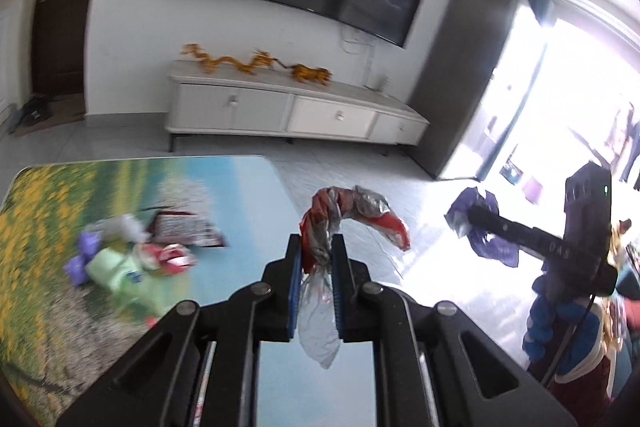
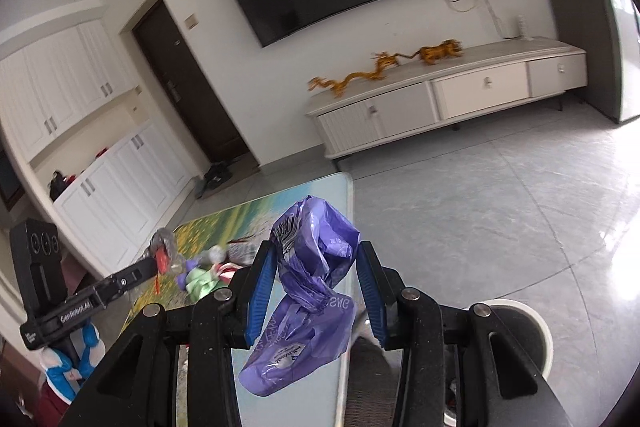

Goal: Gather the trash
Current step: 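Lift both held items and carry them toward the white bin, then open both tools over the white bin to drop the wrapper and purple bag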

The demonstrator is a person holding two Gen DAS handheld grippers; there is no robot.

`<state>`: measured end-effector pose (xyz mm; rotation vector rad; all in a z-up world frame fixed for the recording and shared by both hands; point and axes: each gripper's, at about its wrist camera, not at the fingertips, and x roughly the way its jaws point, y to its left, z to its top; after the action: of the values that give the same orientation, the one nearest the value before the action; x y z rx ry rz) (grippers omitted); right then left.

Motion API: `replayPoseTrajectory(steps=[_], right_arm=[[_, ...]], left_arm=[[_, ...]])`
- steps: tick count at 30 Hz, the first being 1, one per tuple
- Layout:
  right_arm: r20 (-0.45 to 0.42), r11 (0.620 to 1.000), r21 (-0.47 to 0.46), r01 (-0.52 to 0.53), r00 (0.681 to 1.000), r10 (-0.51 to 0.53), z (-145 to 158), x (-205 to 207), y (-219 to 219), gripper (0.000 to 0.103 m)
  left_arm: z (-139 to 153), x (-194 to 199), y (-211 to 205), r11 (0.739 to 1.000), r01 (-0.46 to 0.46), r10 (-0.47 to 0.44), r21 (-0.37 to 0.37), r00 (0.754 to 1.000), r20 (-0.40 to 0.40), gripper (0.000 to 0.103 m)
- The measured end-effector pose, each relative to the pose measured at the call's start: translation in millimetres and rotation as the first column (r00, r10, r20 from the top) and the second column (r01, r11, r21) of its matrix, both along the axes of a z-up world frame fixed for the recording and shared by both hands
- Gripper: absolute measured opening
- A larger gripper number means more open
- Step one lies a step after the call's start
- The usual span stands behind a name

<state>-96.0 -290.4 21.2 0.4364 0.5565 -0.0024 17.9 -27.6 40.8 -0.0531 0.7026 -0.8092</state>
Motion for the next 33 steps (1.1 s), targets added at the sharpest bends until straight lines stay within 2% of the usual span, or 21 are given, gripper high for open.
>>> replayPoseTrajectory(steps=[6,14,22,29,31,33], right_arm=[[-0.044,0.992,-0.006,0.127,0.991,-0.127,-5,-27,-41,0.039],[-0.178,0.963,0.031,0.267,0.950,-0.258,-46,-48,-92,0.039],[-0.287,0.938,0.083,0.336,0.910,-0.300,-92,-56,-122,0.041],[-0.356,0.915,0.103,0.389,0.874,-0.332,-120,-55,-132,0.046],[-0.364,0.910,0.101,0.403,0.866,-0.343,-123,-57,-134,0.048],[-0.373,0.903,0.102,0.418,0.857,-0.355,-126,-59,-138,0.052]], left_arm=[[-15,-10,-72,0.989,0.135,-0.134,0.063,0.991,-0.020,0.013],[-49,-27,-159,0.947,0.273,-0.266,0.170,0.962,-0.065,0.012],[-95,-31,-222,0.904,0.340,-0.314,0.260,0.940,-0.135,0.013],[-129,-37,-253,0.869,0.387,-0.340,0.308,0.920,-0.196,0.014],[-137,-39,-260,0.860,0.404,-0.350,0.311,0.912,-0.216,0.020],[-145,-40,-268,0.854,0.416,-0.354,0.311,0.905,-0.238,0.038]])
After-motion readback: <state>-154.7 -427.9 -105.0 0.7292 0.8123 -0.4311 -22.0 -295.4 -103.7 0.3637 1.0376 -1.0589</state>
